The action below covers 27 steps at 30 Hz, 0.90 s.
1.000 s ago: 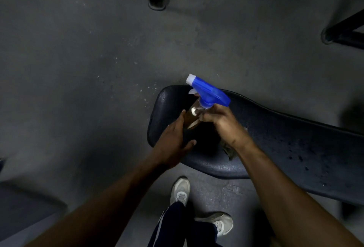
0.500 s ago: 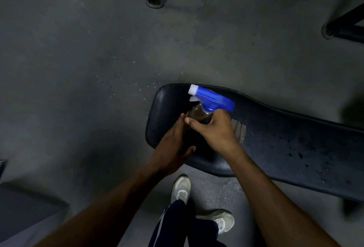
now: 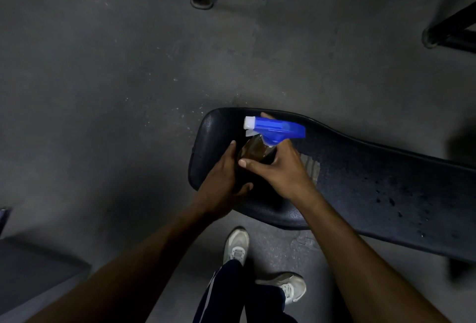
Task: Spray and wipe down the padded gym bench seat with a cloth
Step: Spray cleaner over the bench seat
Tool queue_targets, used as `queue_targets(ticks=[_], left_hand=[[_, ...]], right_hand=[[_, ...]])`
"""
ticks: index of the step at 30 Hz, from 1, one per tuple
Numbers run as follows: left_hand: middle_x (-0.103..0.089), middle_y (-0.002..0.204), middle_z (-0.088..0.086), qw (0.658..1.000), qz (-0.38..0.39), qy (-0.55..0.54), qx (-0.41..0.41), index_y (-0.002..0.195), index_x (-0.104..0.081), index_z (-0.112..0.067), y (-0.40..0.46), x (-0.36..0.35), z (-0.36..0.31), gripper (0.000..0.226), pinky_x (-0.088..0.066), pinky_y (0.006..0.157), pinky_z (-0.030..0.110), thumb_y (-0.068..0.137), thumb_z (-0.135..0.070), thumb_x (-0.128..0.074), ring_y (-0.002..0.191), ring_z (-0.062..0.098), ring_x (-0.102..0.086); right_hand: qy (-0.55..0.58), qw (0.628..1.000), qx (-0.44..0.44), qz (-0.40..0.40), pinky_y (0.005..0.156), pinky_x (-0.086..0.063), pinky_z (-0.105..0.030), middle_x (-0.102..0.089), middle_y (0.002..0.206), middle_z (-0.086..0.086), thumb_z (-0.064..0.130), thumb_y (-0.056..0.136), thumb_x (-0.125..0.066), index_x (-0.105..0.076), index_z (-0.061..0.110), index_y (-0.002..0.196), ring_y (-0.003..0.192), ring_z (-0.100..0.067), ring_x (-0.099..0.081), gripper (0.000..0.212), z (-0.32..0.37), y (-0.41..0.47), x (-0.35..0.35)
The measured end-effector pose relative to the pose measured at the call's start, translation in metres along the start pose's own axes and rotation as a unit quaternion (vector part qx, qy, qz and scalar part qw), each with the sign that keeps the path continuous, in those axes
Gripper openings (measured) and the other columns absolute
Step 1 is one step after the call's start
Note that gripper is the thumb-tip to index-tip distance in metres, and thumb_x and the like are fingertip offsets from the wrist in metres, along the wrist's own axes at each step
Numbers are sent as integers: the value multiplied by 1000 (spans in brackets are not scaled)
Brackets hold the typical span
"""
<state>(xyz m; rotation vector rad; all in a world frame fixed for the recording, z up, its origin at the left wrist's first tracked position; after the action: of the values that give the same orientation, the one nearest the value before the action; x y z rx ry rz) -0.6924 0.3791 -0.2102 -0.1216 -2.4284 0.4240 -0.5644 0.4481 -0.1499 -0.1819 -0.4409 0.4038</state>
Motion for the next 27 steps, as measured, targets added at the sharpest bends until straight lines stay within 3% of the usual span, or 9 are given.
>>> queue_targets(ticks=[9,13,16,19,21,22,27], left_hand=[[-13,168,3,1000,-5,16,-5,160,-4,-12,3,0,3,111,-21,124,32,82,-31,-80,153,16,-19],[-11,169,2,1000,-1,17,4,161,-3,-14,1,-2,7,109,-20,123,30,83,-33,-78,153,16,-17],[-12,169,2,1000,5,12,11,161,-3,-15,0,-4,11,110,-21,123,33,83,-33,-78,153,16,-18],[-17,167,0,1000,15,12,-5,161,-4,-19,2,-7,9,111,-28,122,41,80,-36,-79,152,15,-21],[-24,165,-3,1000,25,-5,-13,160,-8,-20,3,-11,4,112,-31,121,41,77,-33,-81,151,12,-26],[-27,164,-3,999,25,-16,-14,160,-10,-20,4,-12,1,111,-32,120,41,75,-31,-81,150,11,-28],[-33,159,-10,999,21,-49,-8,159,-12,-27,0,-14,-1,110,-35,118,40,74,-29,-82,146,4,-32]], right_hand=[[21,999,23,-18,126,-37,-37,-47,162,6,24,73,-97,-34,44,154,150,-6,-43,105,-8,2,8],[29,999,19,-10,126,-38,-45,-48,161,7,37,71,-95,-33,56,152,151,-10,-44,104,-14,-2,7],[16,1000,16,-9,119,-46,-45,-59,147,6,41,73,-91,-52,38,143,141,-12,-54,80,-16,-4,7],[-32,999,32,7,105,-51,-28,-66,124,8,25,82,-89,-59,36,122,120,-11,-63,52,-6,-2,7],[-79,995,43,38,90,-45,-11,-65,114,11,15,83,-86,-56,39,115,108,-6,-62,49,4,3,4],[-96,993,45,59,85,-45,-11,-66,112,11,13,83,-83,-56,40,115,105,-4,-62,50,9,6,3],[-116,978,42,169,94,-55,-38,-72,118,2,9,86,-76,-58,27,129,108,-15,-68,50,20,16,-6]])
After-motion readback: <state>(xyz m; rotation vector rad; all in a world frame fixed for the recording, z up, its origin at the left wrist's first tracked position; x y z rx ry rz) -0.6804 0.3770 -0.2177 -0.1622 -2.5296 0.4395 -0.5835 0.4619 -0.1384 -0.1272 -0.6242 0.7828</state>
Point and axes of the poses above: each hand's wrist, its own y-axis towards the middle knuckle, its own x-axis out of the back of the hand, z = x × y, the point moved 9 cm from there along y, towards the middle knuckle
